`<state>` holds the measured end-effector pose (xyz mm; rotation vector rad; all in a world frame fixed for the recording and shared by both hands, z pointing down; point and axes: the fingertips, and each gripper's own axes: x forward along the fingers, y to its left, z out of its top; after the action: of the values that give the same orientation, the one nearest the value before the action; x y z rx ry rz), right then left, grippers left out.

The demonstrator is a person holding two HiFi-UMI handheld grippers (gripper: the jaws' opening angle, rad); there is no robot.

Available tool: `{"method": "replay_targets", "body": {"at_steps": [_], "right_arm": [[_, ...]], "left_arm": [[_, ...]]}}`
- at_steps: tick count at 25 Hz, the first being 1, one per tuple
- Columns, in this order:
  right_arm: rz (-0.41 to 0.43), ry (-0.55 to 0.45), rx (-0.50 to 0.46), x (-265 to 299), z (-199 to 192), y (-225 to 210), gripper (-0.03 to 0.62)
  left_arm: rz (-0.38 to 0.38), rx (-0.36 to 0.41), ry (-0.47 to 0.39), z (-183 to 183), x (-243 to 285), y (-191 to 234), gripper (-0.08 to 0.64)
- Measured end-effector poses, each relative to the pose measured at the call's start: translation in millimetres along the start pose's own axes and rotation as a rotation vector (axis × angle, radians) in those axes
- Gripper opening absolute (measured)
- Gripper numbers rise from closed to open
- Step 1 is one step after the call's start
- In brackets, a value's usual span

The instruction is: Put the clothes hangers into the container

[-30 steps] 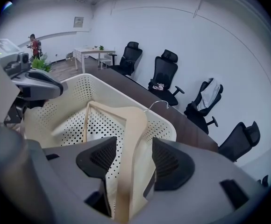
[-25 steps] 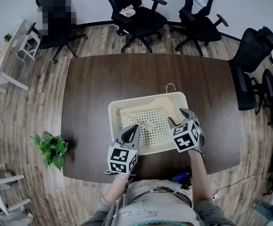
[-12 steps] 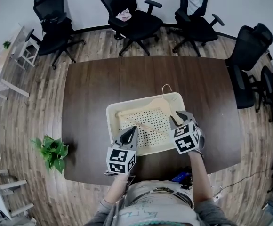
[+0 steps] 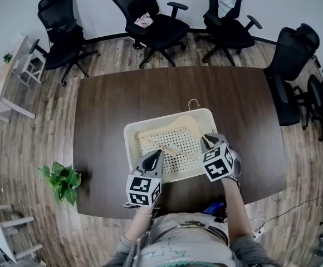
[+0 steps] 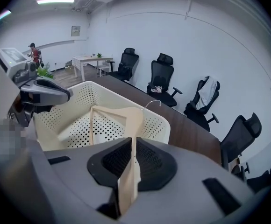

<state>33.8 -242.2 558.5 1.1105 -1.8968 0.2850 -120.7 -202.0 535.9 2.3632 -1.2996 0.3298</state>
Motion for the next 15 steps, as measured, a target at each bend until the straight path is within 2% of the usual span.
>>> {"method": "replay_targets", "body": {"at_steps": [9,15], "right_arm": [[0.063,0.035,0.013,-5,-13,10,0.029],[0.097,-0.002,0.034,-10,-13,15,0.029]], "left_arm": [[0.002,0.009,-0.013,8,-5,-15,0.011],[0.008,-0.007,-0.021,8,-9,-24,0.011]]}}
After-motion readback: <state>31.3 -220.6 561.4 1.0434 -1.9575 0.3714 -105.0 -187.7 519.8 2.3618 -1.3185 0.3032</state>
